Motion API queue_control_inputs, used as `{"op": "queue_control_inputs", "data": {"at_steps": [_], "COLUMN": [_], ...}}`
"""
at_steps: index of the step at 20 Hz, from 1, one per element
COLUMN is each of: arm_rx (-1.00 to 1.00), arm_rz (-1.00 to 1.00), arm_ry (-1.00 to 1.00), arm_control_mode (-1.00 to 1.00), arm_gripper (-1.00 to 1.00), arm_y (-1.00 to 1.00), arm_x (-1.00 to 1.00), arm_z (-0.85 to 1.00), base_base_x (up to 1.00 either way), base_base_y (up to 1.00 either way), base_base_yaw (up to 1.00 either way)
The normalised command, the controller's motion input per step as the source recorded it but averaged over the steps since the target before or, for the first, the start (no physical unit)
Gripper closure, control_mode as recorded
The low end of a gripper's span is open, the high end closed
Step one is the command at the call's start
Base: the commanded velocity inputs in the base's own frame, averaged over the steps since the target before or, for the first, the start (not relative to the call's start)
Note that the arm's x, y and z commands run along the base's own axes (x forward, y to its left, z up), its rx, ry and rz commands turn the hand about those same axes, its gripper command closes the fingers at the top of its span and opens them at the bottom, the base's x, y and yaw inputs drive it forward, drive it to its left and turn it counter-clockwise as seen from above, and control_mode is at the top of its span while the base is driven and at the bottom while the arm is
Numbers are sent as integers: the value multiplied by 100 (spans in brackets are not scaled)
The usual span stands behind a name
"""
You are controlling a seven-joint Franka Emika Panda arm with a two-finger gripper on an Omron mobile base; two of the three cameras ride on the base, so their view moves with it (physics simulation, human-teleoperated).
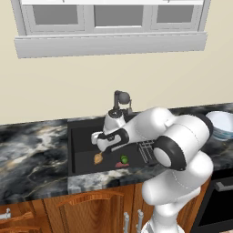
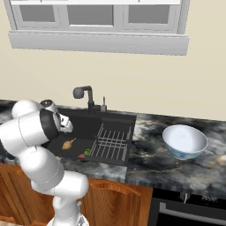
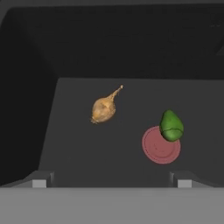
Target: Remove the onion and avocado from the sink. Then move the bowl and cup from the counter to the sink for washing.
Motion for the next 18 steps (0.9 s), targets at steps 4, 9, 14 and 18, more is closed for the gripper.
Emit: {"op": "queue_control_inputs", "data": {"at_steps": [4, 9, 14, 18], "arm_rx": [0, 0, 0, 5], "arm_rz": [0, 0, 0, 0], "arm_ry": [-3, -4, 0, 0], "arm_control_mode": [-100, -100, -100, -100], "arm_gripper": [-100, -100, -100, -100], "arm_y": [1, 1, 1, 2], "arm_x": [7, 5, 5, 4], "arm_z": [-9, -8, -7, -6], "base_base_x": [0, 0, 0, 0], "base_base_y": [0, 0, 0, 0], "base_base_yaw": [0, 0, 0, 0]}}
